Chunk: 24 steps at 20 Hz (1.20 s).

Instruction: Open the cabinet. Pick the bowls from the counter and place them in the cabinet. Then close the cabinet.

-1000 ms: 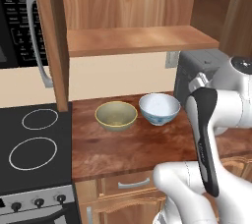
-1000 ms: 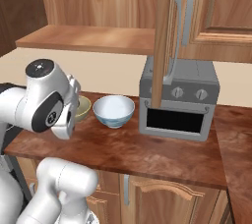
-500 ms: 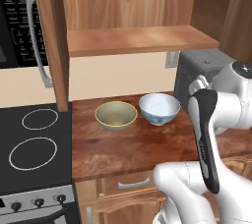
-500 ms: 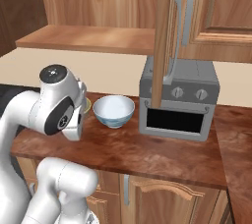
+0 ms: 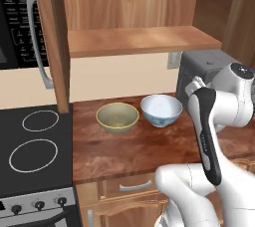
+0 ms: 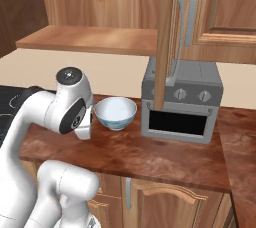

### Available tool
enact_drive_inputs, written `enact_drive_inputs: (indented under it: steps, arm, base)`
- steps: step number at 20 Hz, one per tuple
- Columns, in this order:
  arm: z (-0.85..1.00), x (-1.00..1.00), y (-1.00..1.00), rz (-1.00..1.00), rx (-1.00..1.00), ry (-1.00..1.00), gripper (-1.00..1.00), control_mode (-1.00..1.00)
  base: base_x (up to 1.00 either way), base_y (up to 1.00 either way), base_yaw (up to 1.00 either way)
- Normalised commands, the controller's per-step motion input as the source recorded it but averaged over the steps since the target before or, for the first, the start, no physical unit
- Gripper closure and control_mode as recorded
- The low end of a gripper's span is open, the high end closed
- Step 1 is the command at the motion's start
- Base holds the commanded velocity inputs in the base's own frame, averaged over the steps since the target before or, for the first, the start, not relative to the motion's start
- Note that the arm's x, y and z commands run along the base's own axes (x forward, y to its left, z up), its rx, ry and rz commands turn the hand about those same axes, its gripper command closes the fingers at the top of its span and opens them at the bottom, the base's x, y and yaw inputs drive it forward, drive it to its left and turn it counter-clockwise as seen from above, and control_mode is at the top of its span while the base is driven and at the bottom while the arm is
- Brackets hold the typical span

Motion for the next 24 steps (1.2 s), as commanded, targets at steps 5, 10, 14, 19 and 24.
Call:
enact_drive_inputs:
  steps: [5, 10, 14, 19, 24]
  arm:
    - [-0.16, 0.26, -0.01, 0.06, 0.0, -0.06, -1.0, -1.0]
    - [-0.36, 0.36, 0.0, 0.04, 0.0, -0.01, -1.0, -1.0]
    - [-0.38, 0.31, 0.0, 0.0, 0.0, 0.0, -1.0, -1.0]
    - [-0.24, 0.35, 0.0, 0.0, 0.0, 0.0, -1.0, -1.0]
    - [-0.24, 0.32, -0.04, 0.0, 0.0, 0.0, -1.0, -1.0]
  base:
    - [0.0, 0.0, 0.0]
    - [0.0, 0.0, 0.0]
    - [0.0, 0.0, 0.0]
    - [0.0, 0.0, 0.0]
    - [0.0, 0.0, 0.0]
